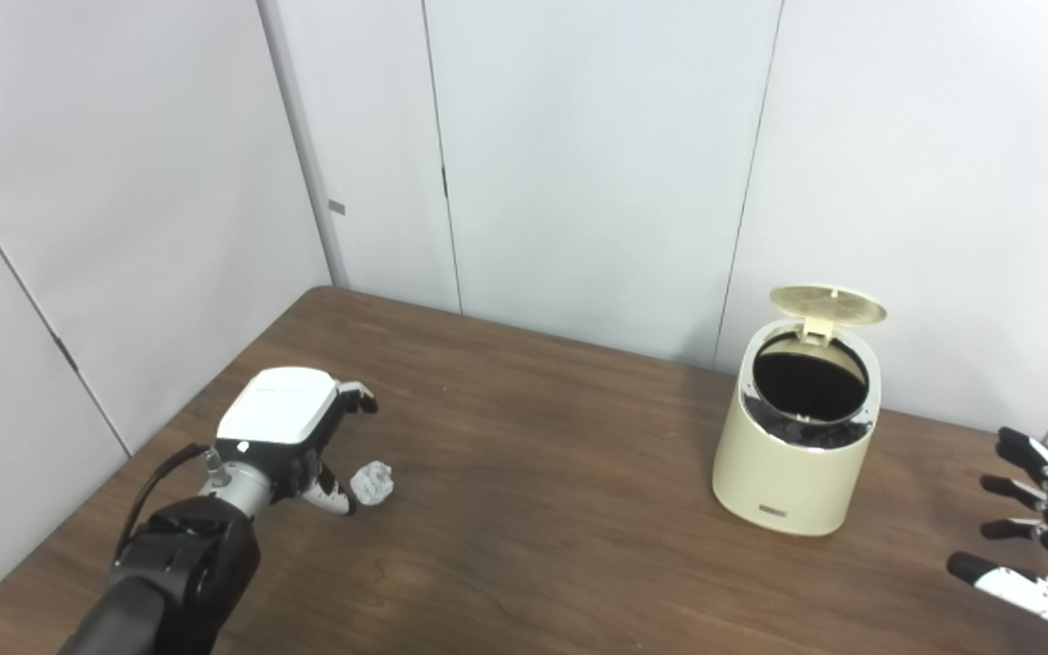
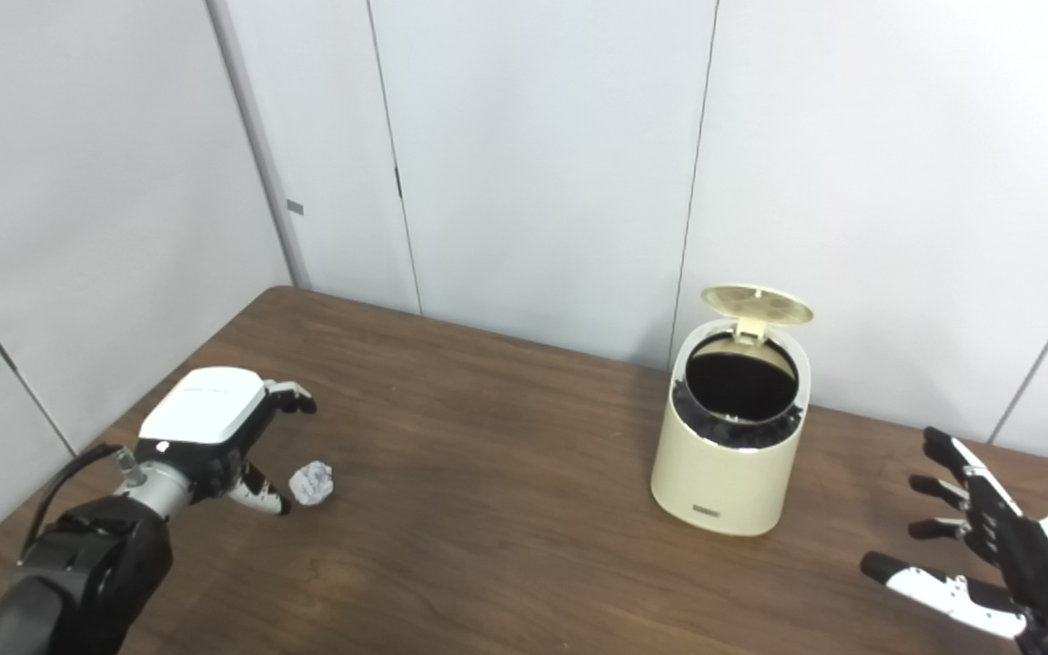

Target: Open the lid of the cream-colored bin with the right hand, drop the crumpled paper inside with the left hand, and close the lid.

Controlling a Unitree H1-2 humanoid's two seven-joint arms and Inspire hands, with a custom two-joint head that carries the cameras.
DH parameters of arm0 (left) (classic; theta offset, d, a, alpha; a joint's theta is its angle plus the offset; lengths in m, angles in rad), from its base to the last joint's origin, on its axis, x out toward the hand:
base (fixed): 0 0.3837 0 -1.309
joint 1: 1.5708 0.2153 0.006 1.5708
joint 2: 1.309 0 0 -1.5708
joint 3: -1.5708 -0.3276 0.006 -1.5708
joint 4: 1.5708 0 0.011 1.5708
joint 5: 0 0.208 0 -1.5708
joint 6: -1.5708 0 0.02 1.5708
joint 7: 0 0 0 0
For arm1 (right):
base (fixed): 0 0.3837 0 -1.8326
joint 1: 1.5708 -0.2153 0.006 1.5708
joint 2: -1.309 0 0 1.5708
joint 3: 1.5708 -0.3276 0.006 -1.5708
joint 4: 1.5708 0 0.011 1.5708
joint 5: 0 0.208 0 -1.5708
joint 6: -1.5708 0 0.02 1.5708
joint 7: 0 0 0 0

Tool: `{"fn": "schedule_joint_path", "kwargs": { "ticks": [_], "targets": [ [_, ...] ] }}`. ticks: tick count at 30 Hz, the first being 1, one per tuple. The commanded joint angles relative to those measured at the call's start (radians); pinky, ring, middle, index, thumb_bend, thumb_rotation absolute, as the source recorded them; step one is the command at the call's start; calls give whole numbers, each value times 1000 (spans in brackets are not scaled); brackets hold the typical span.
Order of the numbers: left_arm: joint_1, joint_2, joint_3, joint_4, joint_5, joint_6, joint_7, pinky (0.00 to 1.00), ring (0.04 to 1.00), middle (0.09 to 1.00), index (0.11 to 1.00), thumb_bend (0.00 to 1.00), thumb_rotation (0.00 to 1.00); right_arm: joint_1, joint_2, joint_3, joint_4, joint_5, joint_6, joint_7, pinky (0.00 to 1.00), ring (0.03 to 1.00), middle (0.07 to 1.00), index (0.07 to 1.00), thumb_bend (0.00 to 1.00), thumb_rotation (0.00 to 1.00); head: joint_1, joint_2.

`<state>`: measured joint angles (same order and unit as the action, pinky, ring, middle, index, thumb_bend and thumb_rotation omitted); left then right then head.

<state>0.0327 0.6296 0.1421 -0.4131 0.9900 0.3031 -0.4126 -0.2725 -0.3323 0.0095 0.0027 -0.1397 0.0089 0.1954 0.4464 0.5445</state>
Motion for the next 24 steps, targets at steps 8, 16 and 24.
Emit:
{"fn": "schedule_joint_path", "kwargs": {
  "ticks": [8, 16, 24],
  "targets": [
    [-37, 16, -9, 41, 24, -12, 37, 529, 677, 764, 776, 886, 81, -35, -17, -10, -44, 4, -12, -4, 633, 838, 932, 918, 947, 443, -4, 8],
    [-45, -13, -18, 64, 6, 4, 32, 534, 670, 737, 770, 859, 68, -31, -19, -7, -50, -9, -5, -8, 634, 840, 931, 921, 948, 449, -6, 15],
    [-41, -5, -42, 117, 33, -14, 61, 521, 659, 725, 759, 859, 102, -28, -29, -9, -61, -14, 5, -3, 624, 845, 936, 925, 938, 455, -7, 20]
  ]
}}
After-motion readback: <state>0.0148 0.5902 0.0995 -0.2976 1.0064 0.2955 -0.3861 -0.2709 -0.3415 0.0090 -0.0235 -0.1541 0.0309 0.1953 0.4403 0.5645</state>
